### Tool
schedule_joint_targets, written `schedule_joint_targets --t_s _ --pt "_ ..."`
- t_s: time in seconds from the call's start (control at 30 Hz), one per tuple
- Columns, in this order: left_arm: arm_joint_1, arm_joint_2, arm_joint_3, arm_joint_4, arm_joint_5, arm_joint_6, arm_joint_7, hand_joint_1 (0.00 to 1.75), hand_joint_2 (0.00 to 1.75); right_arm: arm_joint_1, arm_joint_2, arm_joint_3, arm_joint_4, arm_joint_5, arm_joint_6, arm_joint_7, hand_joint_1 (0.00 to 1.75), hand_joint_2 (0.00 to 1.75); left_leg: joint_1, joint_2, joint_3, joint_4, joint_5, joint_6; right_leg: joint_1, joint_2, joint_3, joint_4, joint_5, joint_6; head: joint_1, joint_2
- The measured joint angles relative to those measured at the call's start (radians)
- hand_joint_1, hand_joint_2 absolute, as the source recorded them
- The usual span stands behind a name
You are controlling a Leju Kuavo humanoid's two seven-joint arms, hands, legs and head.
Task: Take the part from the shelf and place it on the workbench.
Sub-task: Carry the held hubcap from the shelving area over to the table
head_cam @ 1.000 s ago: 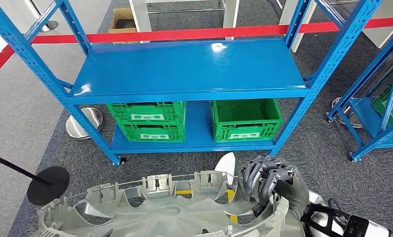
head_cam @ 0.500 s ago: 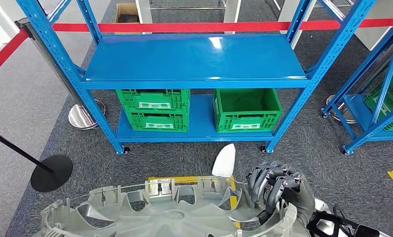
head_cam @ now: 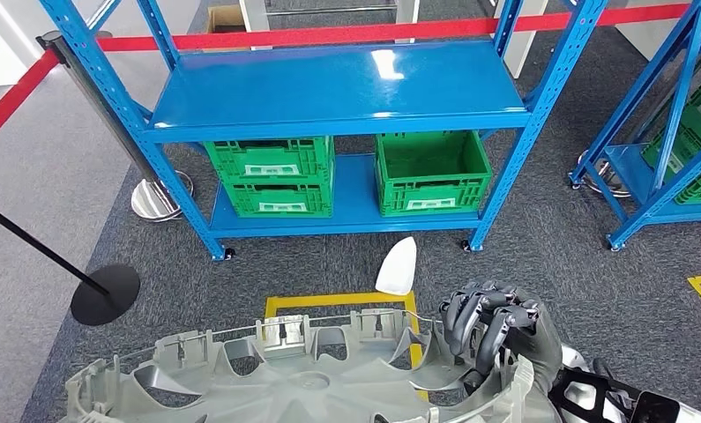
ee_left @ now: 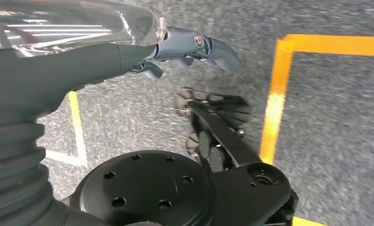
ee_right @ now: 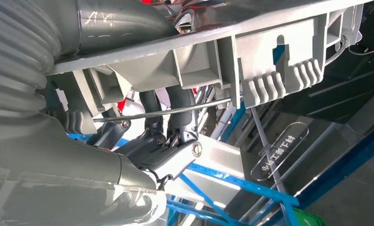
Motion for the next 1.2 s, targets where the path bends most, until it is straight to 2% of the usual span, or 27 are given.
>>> schedule_joint_targets --t_s 0.03,0.07,0.1,0.13,0.17,0.2,0.27,0.3,0.37,0.43,0.47,0.5,0.53,0.6,0.63,0.67,0.7,0.77,0.83,0.9,0.93,0.97,1.0,1.03,1.07,1.13,1.2 --pt "0.0 0.0 0.0 0.0 0.001 0.0 0.001 0.0 1.75 0.0 -0.001 0.0 0.0 -0.001 0.0 0.0 1.75 1.75 0.0 -0.001 0.03 -0.021 0.035 0.002 0.0 0.001 -0.017 0.001 0.012 0.003 0.0 0.0" --pt "0.0 0.0 0.0 0.0 0.002 0.002 0.003 0.0 1.75 0.0 -0.002 0.0 0.0 -0.003 0.0 0.0 1.75 1.75 0.0 -0.009 0.077 -0.075 0.065 0.006 0.0 0.004 -0.031 0.002 0.022 0.006 0.0 0.0" --pt "-0.001 0.001 0.001 0.0 0.003 0.003 0.006 0.0 1.75 0.0 -0.003 -0.001 0.0 -0.005 0.001 0.0 1.75 1.75 -0.001 -0.027 0.138 -0.153 0.072 0.013 0.001 0.007 -0.041 0.003 0.032 0.011 0.0 0.0" --pt "0.0 0.001 0.001 0.0 0.004 0.005 0.012 0.0 1.75 -0.002 -0.004 -0.001 0.001 -0.008 0.002 0.0 1.75 1.75 -0.001 -0.044 0.196 -0.236 0.06 0.018 0.003 0.011 -0.049 0.004 0.042 0.016 0.0 0.0" --pt "0.0 0.001 0.002 -0.001 0.005 0.007 0.018 0.0 1.75 -0.004 -0.006 -0.001 0.002 -0.013 0.002 0.0 1.75 1.75 -0.003 -0.058 0.239 -0.299 0.04 0.024 0.003 0.015 -0.054 0.003 0.052 0.022 0.001 0.0" --pt "0.001 0.002 0.003 -0.001 0.005 0.01 0.026 0.0 1.75 -0.008 -0.008 -0.003 0.004 -0.02 0.003 0.0 1.75 1.75 -0.005 -0.063 0.264 -0.34 0.022 0.029 0.003 0.018 -0.057 0.002 0.062 0.028 0.001 0.0" --pt "0.002 0.0 0.004 -0.001 0.005 0.019 0.046 0.0 1.75 -0.016 -0.015 -0.008 0.01 -0.04 0.003 0.0 1.75 1.75 -0.007 -0.044 0.26 -0.355 0.025 0.041 -0.001 0.031 -0.063 0.0 0.078 0.04 0.001 0.0" --pt "0.002 0.0 0.005 -0.001 0.003 0.025 0.055 0.0 1.75 -0.02 -0.019 -0.011 0.013 -0.048 0.003 0.0 1.75 1.75 -0.006 -0.033 0.254 -0.356 0.032 0.049 -0.003 0.034 -0.071 0.012 0.069 0.045 0.002 0.0" --pt "0.002 0.0 0.007 0.0 -0.001 0.036 0.072 0.0 1.75 -0.031 -0.03 -0.019 0.019 -0.06 0.002 0.0 1.75 1.75 -0.003 -0.01 0.239 -0.358 0.048 0.061 -0.004 0.03 -0.109 0.102 0.004 0.053 0.008 0.0" --pt "0.003 0.002 0.008 0.0 -0.004 0.044 0.086 0.0 1.75 -0.036 -0.039 -0.024 0.025 -0.064 0.0 0.0 1.75 1.75 -0.005 0.012 0.223 -0.357 0.061 0.064 -0.005 0.024 -0.153 0.242 -0.078 0.062 0.013 0.0" --pt "0.004 0.002 0.008 0.0 -0.005 0.047 0.091 0.0 1.75 -0.036 -0.042 -0.025 0.029 -0.063 -0.002 0.0 1.75 1.75 -0.005 0.023 0.216 -0.355 0.066 0.064 -0.005 0.022 -0.157 0.285 -0.098 0.064 0.013 0.0" --pt "0.003 0.002 0.008 0.0 -0.005 0.05 0.094 0.0 1.75 -0.036 -0.045 -0.026 0.032 -0.062 -0.004 0.0 1.75 1.75 -0.005 0.034 0.21 -0.352 0.069 0.063 -0.005 0.019 -0.141 0.289 -0.1 0.065 0.013 0.0" --pt "0.003 0.002 0.009 0.0 -0.006 0.052 0.095 0.0 1.75 -0.037 -0.048 -0.026 0.034 -0.06 -0.005 0.0 1.75 1.75 -0.005 0.044 0.205 -0.348 0.071 0.061 -0.005 0.014 -0.104 0.251 -0.086 0.063 0.013 0.0" --pt "0.001 0.003 0.008 0.0 -0.008 0.053 0.096 0.0 1.75 -0.043 -0.052 -0.026 0.036 -0.055 -0.009 0.0 1.75 1.75 -0.007 0.062 0.199 -0.335 0.069 0.055 -0.002 -0.016 -0.004 0.106 -0.051 0.057 0.013 0.0" --pt "0.0 0.003 0.008 0.0 -0.011 0.054 0.095 0.0 1.75 -0.048 -0.053 -0.026 0.037 -0.052 -0.011 0.0 1.75 1.75 -0.01 0.068 0.195 -0.328 0.068 0.051 0.0 -0.03 0.028 0.051 -0.043 0.05 0.012 0.0" --pt "-0.001 0.004 0.008 0.0 -0.013 0.054 0.092 0.0 1.75 -0.051 -0.054 -0.026 0.039 -0.049 -0.013 -0.001 1.75 1.75 -0.012 0.075 0.192 -0.322 0.068 0.047 0.003 -0.039 0.042 0.021 -0.043 0.043 0.011 0.0" --pt "-0.002 0.004 0.008 0.0 -0.016 0.053 0.089 0.0 1.75 -0.053 -0.055 -0.026 0.041 -0.046 -0.016 -0.001 1.75 1.75 -0.015 0.081 0.188 -0.319 0.069 0.043 0.005 -0.039 0.04 0.016 -0.046 0.036 0.01 0.0" --pt "-0.005 0.006 0.008 0.0 -0.019 0.051 0.083 0.0 1.75 -0.054 -0.059 -0.025 0.042 -0.041 -0.021 -0.002 1.75 1.75 -0.014 0.086 0.184 -0.315 0.068 0.035 0.003 -0.023 0.032 0.016 -0.04 0.024 0.008 0.0" --pt "-0.007 0.007 0.008 0.0 -0.019 0.05 0.08 0.0 1.75 -0.059 -0.063 -0.025 0.043 -0.038 -0.026 -0.002 1.75 1.75 -0.01 0.054 0.164 -0.277 0.037 0.023 -0.001 -0.01 0.025 0.015 -0.033 0.012 0.006 0.0" --pt "-0.008 0.007 0.008 0.0 -0.021 0.048 0.078 0.0 1.75 -0.064 -0.063 -0.024 0.043 -0.036 -0.035 -0.003 1.75 1.75 -0.007 0.012 0.106 -0.159 -0.029 0.015 -0.003 0.003 0.014 0.014 -0.024 0.001 0.003 0.0" --pt "-0.007 0.007 0.008 0.0 -0.024 0.047 0.077 0.0 1.75 -0.065 -0.064 -0.023 0.044 -0.033 -0.042 -0.002 1.75 1.75 -0.006 0.005 0.071 -0.086 -0.059 0.013 -0.002 0.011 0.007 0.015 -0.02 -0.001 0.002 0.0" --pt "-0.005 0.008 0.008 0.0 -0.026 0.044 0.077 0.0 1.75 -0.065 -0.064 -0.023 0.044 -0.031 -0.049 0.0 1.75 1.75 -0.005 0.002 0.043 -0.032 -0.074 0.013 -0.001 0.021 0.001 0.015 -0.016 -0.002 0.002 0.0" --pt "-0.004 0.008 0.007 0.0 -0.03 0.042 0.077 0.0 1.75 -0.065 -0.064 -0.022 0.044 -0.027 -0.059 0.002 1.75 1.75 -0.005 0.001 0.033 -0.012 -0.069 0.014 -0.001 0.031 -0.003 0.015 -0.011 -0.002 0.002 0.0" --pt "-0.004 0.008 0.006 0.0 -0.034 0.039 0.079 0.0 1.75 -0.065 -0.065 -0.021 0.045 -0.023 -0.069 0.004 1.75 1.75 -0.005 -0.001 0.043 -0.035 -0.045 0.017 0.0 0.041 -0.006 0.015 -0.008 0.0 0.002 0.0" --pt "-0.004 0.008 0.005 0.0 -0.037 0.037 0.082 0.0 1.75 -0.065 -0.065 -0.02 0.045 -0.018 -0.082 0.004 1.75 1.75 -0.005 -0.007 0.072 -0.094 -0.009 0.021 0.0 0.052 -0.008 0.015 -0.004 0.002 0.002 0.0" --pt "-0.005 0.01 0.002 0.0 -0.047 0.037 0.097 0.0 1.75 -0.065 -0.068 -0.017 0.045 -0.011 -0.108 0.002 1.75 1.75 -0.005 -0.053 0.144 -0.24 0.051 0.032 0.001 0.071 -0.012 0.016 0.002 0.008 0.003 0.0" --pt "-0.005 0.012 -0.001 0.0 -0.057 0.043 0.115 0.0 1.75 -0.064 -0.072 -0.013 0.046 -0.013 -0.123 0.0 1.75 1.75 -0.007 -0.087 0.177 -0.311 0.066 0.039 -0.001 0.089 -0.02 0.017 0.011 0.019 0.003 0.0"
